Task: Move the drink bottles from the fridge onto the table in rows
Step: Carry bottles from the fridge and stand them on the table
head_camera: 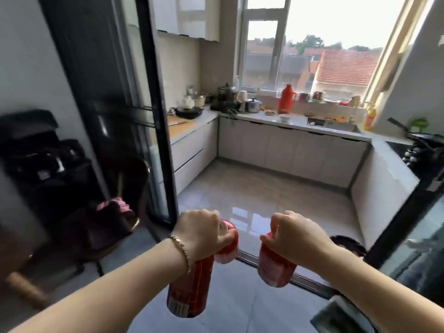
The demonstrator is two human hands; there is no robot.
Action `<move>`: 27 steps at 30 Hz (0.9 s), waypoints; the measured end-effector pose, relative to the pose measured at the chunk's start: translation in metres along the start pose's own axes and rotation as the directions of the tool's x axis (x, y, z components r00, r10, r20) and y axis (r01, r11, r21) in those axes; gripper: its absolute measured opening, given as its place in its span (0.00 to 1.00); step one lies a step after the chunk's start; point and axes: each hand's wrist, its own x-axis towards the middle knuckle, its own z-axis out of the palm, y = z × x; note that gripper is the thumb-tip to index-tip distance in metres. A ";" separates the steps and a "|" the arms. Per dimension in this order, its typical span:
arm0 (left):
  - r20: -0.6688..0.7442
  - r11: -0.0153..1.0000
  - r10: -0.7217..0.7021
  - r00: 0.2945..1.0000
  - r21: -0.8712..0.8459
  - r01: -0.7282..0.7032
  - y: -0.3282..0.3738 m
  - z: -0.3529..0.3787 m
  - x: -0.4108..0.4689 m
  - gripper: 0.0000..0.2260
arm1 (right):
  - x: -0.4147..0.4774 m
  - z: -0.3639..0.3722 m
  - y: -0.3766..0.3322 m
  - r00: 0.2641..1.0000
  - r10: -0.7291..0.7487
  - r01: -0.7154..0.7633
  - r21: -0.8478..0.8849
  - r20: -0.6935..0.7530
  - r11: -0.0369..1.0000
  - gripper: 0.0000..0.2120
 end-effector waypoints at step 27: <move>0.095 0.374 -0.927 0.362 0.196 0.906 -0.581 0.039 -0.287 0.21 | 0.328 0.195 -0.686 0.605 -0.765 0.651 0.416 0.221 0.635 0.13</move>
